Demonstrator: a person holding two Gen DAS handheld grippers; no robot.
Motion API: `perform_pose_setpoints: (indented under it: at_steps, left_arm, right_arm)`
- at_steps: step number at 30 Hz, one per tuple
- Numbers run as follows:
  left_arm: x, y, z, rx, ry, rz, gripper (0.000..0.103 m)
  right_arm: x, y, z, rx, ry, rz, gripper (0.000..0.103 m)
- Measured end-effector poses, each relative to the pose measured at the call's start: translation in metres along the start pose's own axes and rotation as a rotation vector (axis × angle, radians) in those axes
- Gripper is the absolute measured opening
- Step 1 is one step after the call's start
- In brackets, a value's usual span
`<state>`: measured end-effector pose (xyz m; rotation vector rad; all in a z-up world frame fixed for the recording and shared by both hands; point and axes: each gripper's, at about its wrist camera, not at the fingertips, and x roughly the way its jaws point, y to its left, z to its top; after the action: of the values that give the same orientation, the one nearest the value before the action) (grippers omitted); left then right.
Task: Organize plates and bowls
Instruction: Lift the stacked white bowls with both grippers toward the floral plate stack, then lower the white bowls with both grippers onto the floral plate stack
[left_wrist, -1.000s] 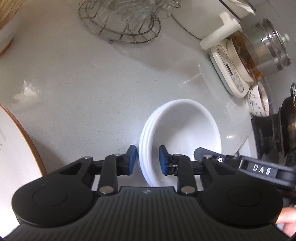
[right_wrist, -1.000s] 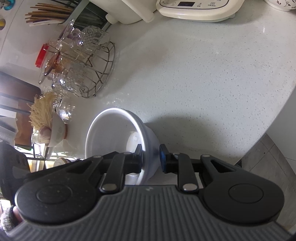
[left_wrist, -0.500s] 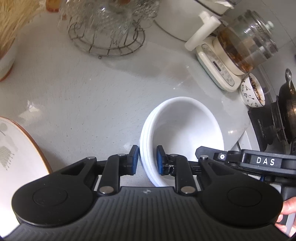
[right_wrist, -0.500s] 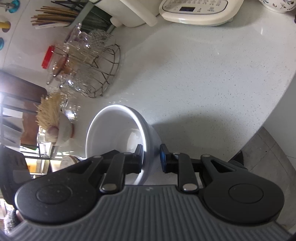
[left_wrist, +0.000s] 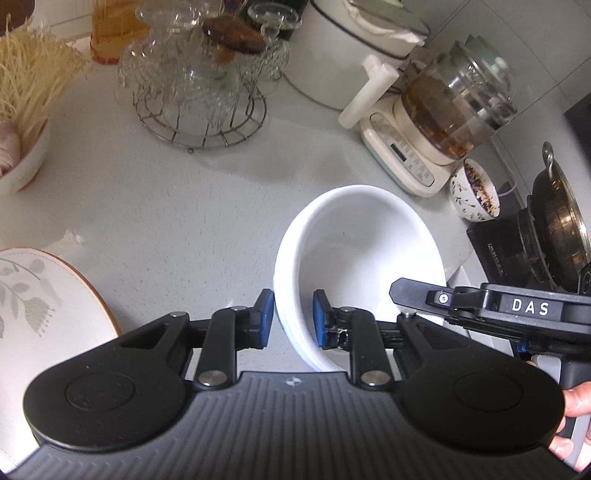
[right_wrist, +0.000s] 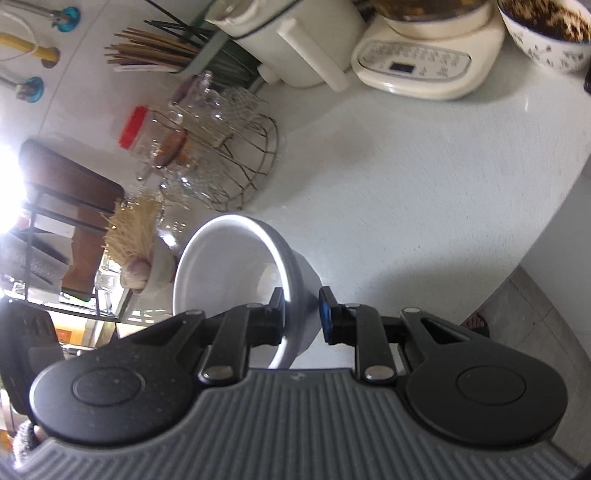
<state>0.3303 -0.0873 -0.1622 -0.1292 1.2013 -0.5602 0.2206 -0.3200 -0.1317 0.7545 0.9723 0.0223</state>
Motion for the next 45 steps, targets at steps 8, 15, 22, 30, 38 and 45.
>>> perform_pose_setpoints:
  at_steps: [8,15,22,30,38,45]
  left_arm:
    - [-0.028,0.0,0.007,-0.001,-0.048,0.025,0.025]
    - [-0.046,0.015,0.004,-0.029,-0.084,0.05,0.025]
    - [-0.072,0.04,-0.013,-0.108,-0.145,0.074,0.025]
    - [-0.108,0.074,-0.031,-0.224,-0.23,0.128,0.025]
    - [-0.132,0.105,-0.056,-0.341,-0.291,0.185,0.025]
    - [-0.144,0.127,-0.078,-0.425,-0.327,0.223,0.025]
  right_arm:
    - [-0.008,0.021,0.001,-0.061,-0.01,0.021,0.022]
    - [-0.001,0.039,-0.004,-0.096,0.002,0.054,0.022]
    - [0.01,0.07,-0.008,-0.186,0.037,0.083,0.022]
    - [0.031,0.114,-0.017,-0.3,0.108,0.128,0.022]
    - [0.056,0.152,-0.031,-0.41,0.184,0.164,0.022]
    - [0.076,0.174,-0.044,-0.483,0.251,0.178,0.022]
